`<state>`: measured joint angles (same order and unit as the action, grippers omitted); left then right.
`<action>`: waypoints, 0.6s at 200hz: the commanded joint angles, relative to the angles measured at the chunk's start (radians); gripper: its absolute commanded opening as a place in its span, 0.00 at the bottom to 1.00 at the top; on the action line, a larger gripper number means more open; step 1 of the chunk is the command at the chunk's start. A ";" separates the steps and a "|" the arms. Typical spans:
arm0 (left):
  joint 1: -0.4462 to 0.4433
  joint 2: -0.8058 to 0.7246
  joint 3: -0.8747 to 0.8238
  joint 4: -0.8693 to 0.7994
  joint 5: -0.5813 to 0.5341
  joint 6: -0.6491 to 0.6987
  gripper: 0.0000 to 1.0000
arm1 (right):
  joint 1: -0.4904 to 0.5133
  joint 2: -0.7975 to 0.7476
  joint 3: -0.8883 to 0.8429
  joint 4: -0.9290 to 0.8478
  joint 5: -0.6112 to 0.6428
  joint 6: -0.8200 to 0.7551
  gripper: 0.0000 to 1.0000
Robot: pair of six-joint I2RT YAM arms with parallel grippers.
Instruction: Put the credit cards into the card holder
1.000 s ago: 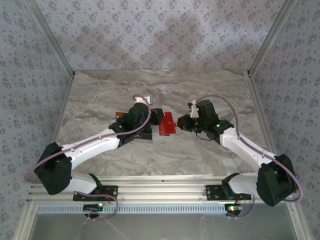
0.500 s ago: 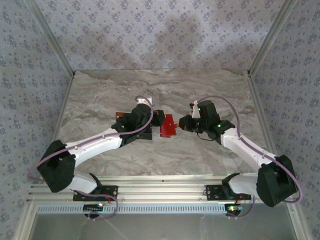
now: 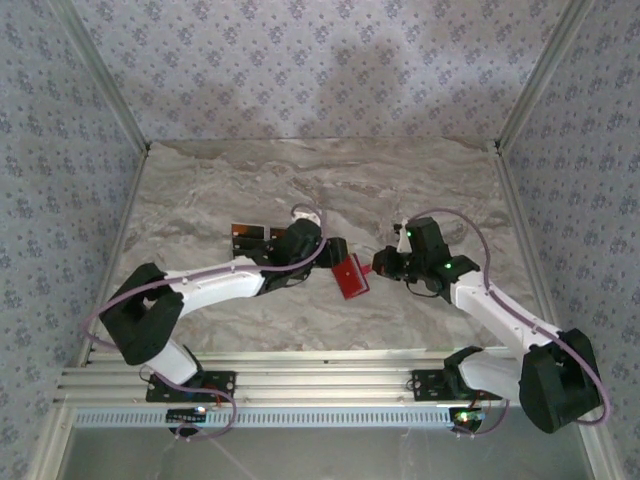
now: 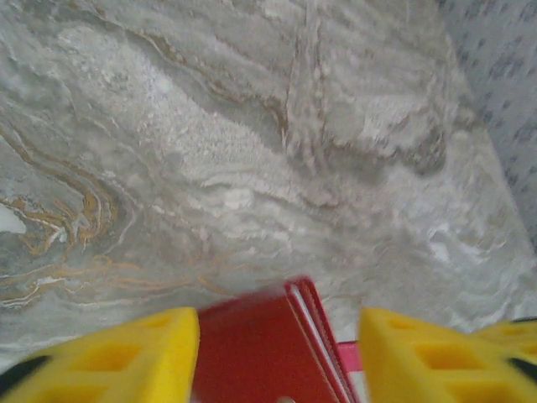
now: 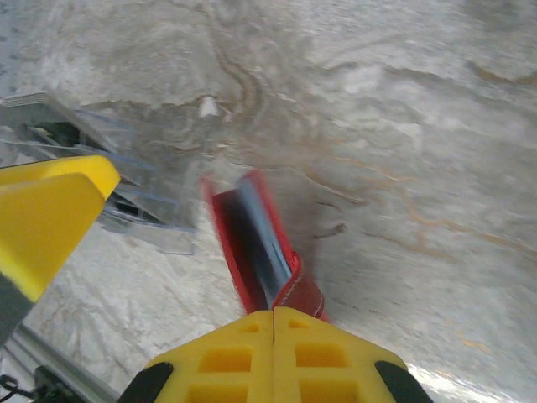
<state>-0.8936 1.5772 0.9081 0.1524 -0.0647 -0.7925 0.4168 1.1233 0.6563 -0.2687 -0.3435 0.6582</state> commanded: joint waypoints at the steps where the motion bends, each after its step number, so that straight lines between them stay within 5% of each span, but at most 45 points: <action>1: -0.019 0.020 0.031 -0.017 -0.011 0.004 0.65 | -0.029 -0.037 -0.025 -0.056 0.021 -0.021 0.00; 120: -0.082 0.124 0.161 -0.093 -0.008 0.075 0.74 | -0.043 -0.123 0.050 -0.154 -0.001 -0.061 0.00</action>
<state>-0.9676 1.6783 1.0229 0.0780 -0.0750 -0.7448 0.3790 1.0210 0.6514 -0.3843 -0.3370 0.6281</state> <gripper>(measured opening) 0.743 0.067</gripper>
